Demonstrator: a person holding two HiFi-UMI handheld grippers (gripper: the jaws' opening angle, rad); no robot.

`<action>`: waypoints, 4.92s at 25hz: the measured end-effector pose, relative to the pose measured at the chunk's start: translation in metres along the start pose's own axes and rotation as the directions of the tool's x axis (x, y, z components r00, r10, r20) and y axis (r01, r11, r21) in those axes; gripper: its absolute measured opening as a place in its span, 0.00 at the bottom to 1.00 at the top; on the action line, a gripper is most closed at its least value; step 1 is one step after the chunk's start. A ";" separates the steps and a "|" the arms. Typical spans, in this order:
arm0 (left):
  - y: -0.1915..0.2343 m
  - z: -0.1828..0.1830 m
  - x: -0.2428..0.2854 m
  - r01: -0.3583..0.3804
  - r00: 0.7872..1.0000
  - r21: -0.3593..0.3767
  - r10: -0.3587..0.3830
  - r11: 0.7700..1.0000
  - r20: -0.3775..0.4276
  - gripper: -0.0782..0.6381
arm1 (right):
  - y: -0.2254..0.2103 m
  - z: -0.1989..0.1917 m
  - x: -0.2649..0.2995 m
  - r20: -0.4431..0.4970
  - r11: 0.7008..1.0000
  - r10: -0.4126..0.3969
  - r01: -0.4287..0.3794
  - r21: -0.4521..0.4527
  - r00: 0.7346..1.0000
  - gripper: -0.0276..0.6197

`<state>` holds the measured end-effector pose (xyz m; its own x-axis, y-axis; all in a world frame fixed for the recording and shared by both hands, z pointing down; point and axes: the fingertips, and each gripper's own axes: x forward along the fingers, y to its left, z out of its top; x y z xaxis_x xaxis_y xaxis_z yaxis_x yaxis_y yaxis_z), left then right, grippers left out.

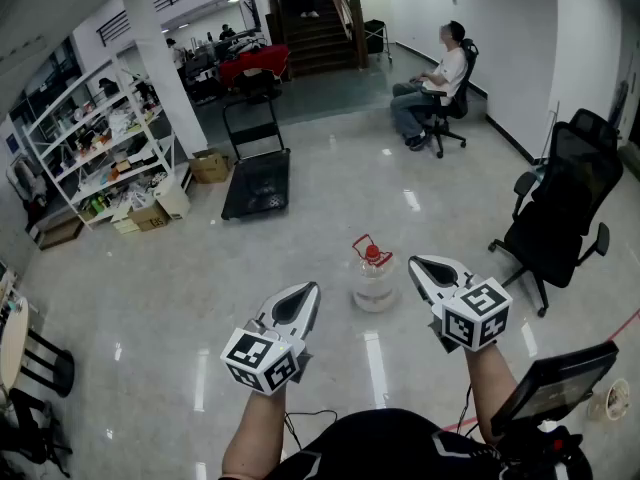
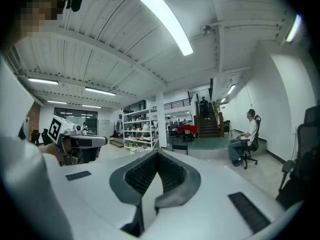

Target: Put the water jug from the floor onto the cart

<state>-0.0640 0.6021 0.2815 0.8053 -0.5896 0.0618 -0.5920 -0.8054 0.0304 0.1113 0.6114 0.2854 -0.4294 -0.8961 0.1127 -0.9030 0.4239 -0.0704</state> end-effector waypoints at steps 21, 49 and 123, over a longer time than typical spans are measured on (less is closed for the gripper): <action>-0.007 0.003 0.025 -0.015 1.000 -0.003 0.015 1.000 0.006 0.10 | -0.025 0.000 0.002 0.002 1.000 0.017 -0.017 0.004 1.000 0.05; -0.020 -0.016 0.092 -0.043 0.998 -0.007 0.043 0.999 -0.050 0.10 | -0.090 -0.012 0.014 0.017 0.998 0.057 -0.057 0.029 0.998 0.05; 0.351 -0.494 0.637 0.234 0.565 -0.413 -0.469 0.880 -0.679 0.24 | -0.459 -0.488 0.411 -0.671 0.624 -0.126 0.585 0.519 0.730 0.27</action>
<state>0.2249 -0.0262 0.8247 0.7110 0.0862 0.6979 -0.3456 -0.8215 0.4536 0.3422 0.1127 0.8477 -0.2097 -0.6193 0.7566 -0.8063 -0.3282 -0.4921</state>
